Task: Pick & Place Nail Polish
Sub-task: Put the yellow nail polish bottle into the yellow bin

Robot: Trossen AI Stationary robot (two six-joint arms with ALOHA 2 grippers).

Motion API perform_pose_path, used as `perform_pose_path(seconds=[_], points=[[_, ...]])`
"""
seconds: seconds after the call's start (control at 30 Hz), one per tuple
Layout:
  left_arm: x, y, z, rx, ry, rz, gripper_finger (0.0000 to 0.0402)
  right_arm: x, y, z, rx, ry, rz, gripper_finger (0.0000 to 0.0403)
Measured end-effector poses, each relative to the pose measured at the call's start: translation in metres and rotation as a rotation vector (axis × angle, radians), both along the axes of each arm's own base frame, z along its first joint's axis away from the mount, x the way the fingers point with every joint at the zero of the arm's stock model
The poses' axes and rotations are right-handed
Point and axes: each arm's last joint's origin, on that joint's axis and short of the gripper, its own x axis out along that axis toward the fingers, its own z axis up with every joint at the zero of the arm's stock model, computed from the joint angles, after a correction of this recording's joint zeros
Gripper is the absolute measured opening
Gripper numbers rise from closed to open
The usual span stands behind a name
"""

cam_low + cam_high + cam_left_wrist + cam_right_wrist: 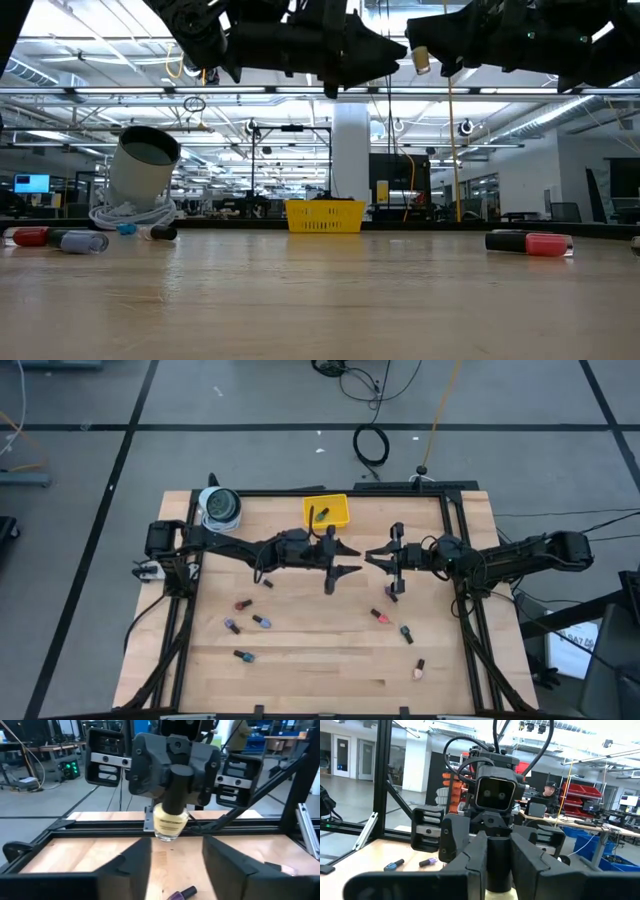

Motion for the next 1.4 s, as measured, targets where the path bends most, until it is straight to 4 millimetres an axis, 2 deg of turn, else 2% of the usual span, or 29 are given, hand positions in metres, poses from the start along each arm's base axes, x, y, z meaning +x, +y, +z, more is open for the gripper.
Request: perform_pose_path(seconds=[0.27, 0.47, 0.7, 0.87, 1.03, 1.23, 1.4], points=[[0.000, 0.002, -0.002, 0.012, 0.017, 0.054, 0.0311, 0.000, 0.000, 0.000, 0.000, 0.001, 0.000, 0.0046], [0.004, 0.002, -0.005, -0.003, -0.039, 0.055, 0.0352, 0.000, 0.000, 0.000, 0.000, 0.000, 0.000, 0.0046], [0.023, 0.002, -0.021, -0.015, -0.094, 0.010, 0.0342, 0.000, 0.000, 0.000, -0.005, 0.004, 0.000, 0.0046], [0.036, 0.004, -0.015, -0.007, -0.157, 0.011, 0.0331, 0.001, 0.000, -0.001, -0.002, 0.019, 0.000, 0.0046], [0.050, 0.009, -0.018, -0.006, -0.142, -0.014, 0.0326, 0.000, 0.000, -0.001, -0.002, 0.016, 0.002, 0.0046], [0.053, 0.012, -0.020, -0.005, -0.129, -0.016, 0.0319, 0.001, 0.000, -0.001, -0.002, 0.019, 0.002, 0.0046], [0.052, 0.012, -0.019, 0.041, -0.135, -0.016, 0.0288, 0.001, 0.000, -0.002, 0.001, 0.022, 0.002, 0.0046]])
